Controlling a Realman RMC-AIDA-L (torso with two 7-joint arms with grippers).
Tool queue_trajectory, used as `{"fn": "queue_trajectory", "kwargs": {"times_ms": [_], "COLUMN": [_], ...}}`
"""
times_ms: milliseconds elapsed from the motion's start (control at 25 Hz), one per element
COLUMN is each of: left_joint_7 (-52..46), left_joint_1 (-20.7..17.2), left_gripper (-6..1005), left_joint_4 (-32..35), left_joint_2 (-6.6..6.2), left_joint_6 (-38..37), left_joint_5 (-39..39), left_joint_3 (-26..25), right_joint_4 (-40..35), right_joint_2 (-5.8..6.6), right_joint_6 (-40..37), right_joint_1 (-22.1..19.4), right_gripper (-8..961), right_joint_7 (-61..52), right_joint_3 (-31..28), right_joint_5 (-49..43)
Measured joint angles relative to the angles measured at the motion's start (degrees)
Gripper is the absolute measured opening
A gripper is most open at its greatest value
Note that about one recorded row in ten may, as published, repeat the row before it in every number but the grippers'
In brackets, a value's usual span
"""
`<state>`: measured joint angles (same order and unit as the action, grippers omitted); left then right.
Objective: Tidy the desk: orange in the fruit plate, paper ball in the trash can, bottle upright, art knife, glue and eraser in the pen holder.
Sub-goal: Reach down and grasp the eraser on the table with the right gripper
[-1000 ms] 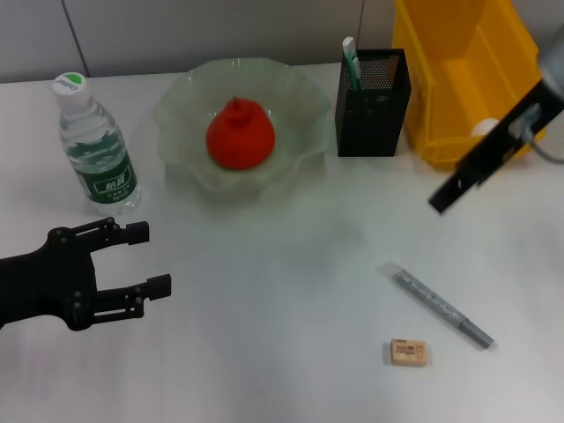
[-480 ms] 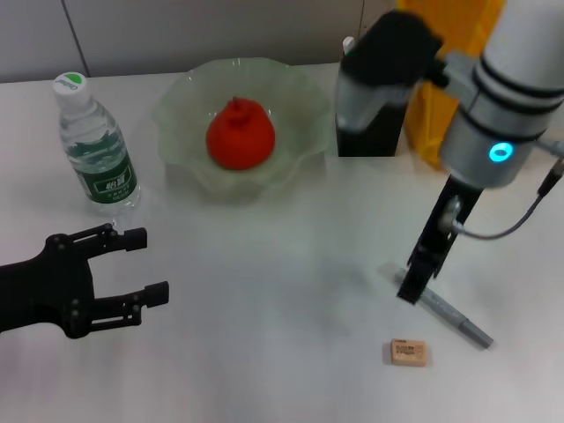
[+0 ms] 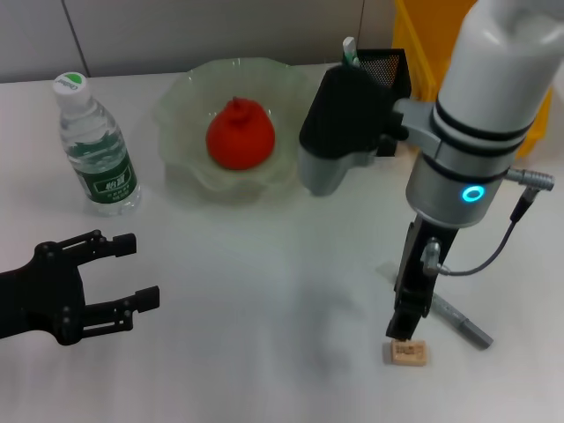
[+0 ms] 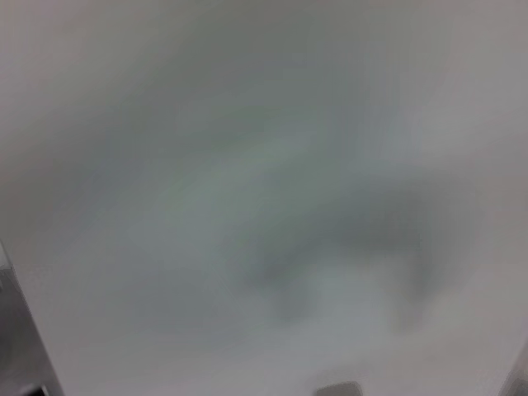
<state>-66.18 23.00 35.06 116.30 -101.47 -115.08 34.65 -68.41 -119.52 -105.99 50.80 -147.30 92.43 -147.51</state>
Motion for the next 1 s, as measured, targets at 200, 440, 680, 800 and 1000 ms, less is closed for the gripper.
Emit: {"fn": "queue_trajectory", "kwargs": {"times_ms": [200,440,680,800,1000], "left_joint_7": [0.0,-0.3,-0.3,-0.3,-0.1], "left_joint_1": [-0.1,0.1,0.4,0.5,0.5], "left_gripper": [814,814,814,815,815], "left_joint_4": [0.0,0.0,0.0,0.0,0.0], "left_joint_2": [-0.02,-0.02,0.11,0.13,0.33], "left_joint_6": [0.0,-0.3,-0.1,-0.2,0.0], "left_joint_5": [0.0,0.0,0.1,0.1,0.1], "left_joint_3": [0.0,0.0,0.1,0.0,0.0], "right_joint_4": [-0.2,-0.2,-0.2,0.0,0.5], "right_joint_2": [-0.08,-0.12,-0.20,-0.20,-0.19], "right_joint_6": [0.5,1.8,2.5,3.2,5.2], "right_joint_1": [-0.2,-0.2,-0.3,-0.3,-0.7], "right_gripper": [540,532,524,520,514], "right_joint_7": [-1.3,-3.6,-5.2,-5.6,-6.0], "right_joint_3": [4.7,11.8,14.7,15.4,17.3], "right_joint_5": [1.1,2.8,2.8,2.6,2.1]}}
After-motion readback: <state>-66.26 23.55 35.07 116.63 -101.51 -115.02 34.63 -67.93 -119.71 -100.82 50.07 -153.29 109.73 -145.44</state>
